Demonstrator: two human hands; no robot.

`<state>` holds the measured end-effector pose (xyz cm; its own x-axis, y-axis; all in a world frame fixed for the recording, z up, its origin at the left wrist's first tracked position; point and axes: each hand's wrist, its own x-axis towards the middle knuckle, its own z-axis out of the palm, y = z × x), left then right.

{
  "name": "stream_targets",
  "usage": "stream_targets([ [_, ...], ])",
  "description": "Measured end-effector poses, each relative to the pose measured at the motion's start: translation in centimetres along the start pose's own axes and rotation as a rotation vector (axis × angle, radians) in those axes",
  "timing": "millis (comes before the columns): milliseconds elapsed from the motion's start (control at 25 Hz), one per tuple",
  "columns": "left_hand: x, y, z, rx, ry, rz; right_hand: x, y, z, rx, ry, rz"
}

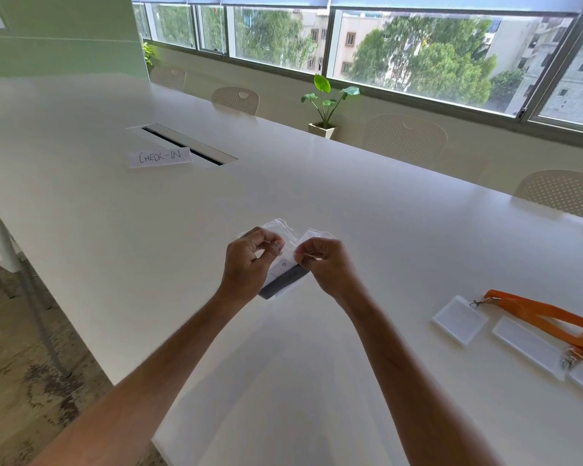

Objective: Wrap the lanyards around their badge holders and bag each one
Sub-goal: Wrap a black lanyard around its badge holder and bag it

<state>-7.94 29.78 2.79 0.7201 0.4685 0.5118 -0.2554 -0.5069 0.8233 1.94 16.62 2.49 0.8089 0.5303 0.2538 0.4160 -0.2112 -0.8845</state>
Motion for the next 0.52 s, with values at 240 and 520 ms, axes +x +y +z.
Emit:
stream_targets([
  [240, 0.0, 0.0, 0.0, -0.010, 0.008, -0.032, 0.0, -0.2, 0.1, -0.070, 0.032, -0.033],
  [520, 0.9, -0.9, -1.9, -0.028, -0.187, -0.238, 0.1, 0.6, -0.1, 0.042, 0.069, -0.015],
])
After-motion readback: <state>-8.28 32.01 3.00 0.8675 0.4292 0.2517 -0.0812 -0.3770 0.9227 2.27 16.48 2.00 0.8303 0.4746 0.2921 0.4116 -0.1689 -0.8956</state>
